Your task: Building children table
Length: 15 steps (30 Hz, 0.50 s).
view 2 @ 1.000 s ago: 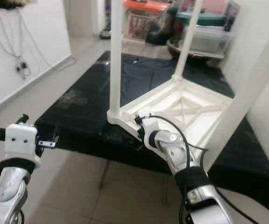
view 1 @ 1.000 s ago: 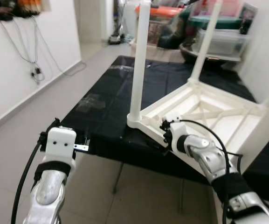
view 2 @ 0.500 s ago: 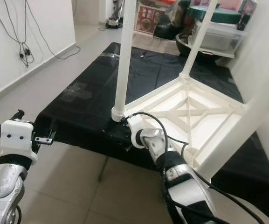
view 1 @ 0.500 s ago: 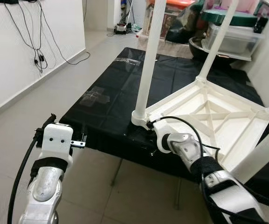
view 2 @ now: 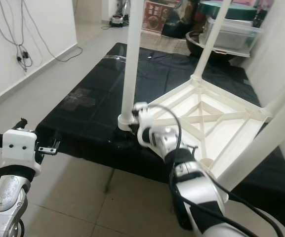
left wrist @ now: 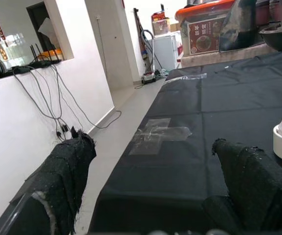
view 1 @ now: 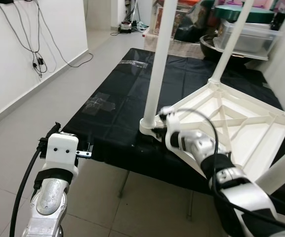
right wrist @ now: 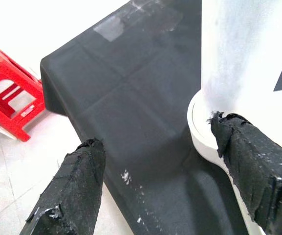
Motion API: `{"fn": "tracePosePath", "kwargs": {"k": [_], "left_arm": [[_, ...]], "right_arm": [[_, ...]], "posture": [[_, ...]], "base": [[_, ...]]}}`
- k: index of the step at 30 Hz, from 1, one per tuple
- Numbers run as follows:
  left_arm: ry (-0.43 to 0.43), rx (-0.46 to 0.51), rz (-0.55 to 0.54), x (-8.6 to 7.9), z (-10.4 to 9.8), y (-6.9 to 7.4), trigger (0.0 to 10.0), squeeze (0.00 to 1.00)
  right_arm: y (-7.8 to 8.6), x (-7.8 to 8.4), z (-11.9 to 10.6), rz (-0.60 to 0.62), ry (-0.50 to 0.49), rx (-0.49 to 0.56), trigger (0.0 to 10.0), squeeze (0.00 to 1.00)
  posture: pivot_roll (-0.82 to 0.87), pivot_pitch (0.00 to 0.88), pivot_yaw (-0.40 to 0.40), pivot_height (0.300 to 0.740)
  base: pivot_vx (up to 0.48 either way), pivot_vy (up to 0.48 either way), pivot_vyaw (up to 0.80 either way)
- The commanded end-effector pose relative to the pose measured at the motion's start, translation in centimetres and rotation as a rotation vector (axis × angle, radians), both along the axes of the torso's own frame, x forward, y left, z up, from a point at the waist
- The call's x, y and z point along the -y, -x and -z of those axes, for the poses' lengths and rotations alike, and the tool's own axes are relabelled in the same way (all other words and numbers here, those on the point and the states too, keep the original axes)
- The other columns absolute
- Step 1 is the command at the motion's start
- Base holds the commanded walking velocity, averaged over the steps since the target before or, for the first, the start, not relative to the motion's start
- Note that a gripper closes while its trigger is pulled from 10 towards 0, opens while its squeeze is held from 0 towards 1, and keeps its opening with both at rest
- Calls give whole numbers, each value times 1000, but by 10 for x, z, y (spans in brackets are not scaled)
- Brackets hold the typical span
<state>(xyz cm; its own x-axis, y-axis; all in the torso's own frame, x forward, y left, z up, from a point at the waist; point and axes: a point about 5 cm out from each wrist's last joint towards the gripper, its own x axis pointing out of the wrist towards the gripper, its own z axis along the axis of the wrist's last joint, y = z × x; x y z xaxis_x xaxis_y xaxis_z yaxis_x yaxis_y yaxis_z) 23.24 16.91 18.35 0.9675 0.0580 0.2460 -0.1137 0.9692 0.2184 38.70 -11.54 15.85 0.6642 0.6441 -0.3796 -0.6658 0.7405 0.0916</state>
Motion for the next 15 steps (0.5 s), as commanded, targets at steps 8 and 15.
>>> {"fn": "tracePosePath", "kwargs": {"k": [8, 15], "left_arm": [[3, -5, 4, 1, 3, -1, 10000, 0], [-1, -7, 11, 2, 4, -3, 10000, 0]], "right_arm": [[-4, 15, -1, 58, 9, -5, 10000, 0], [-2, 15, 24, 160, 190, -39, 10000, 0]], "posture": [[119, 0, -136, 740], [125, 0, -143, 740]], "base": [[0, 0, 0], [0, 0, 0]]}}
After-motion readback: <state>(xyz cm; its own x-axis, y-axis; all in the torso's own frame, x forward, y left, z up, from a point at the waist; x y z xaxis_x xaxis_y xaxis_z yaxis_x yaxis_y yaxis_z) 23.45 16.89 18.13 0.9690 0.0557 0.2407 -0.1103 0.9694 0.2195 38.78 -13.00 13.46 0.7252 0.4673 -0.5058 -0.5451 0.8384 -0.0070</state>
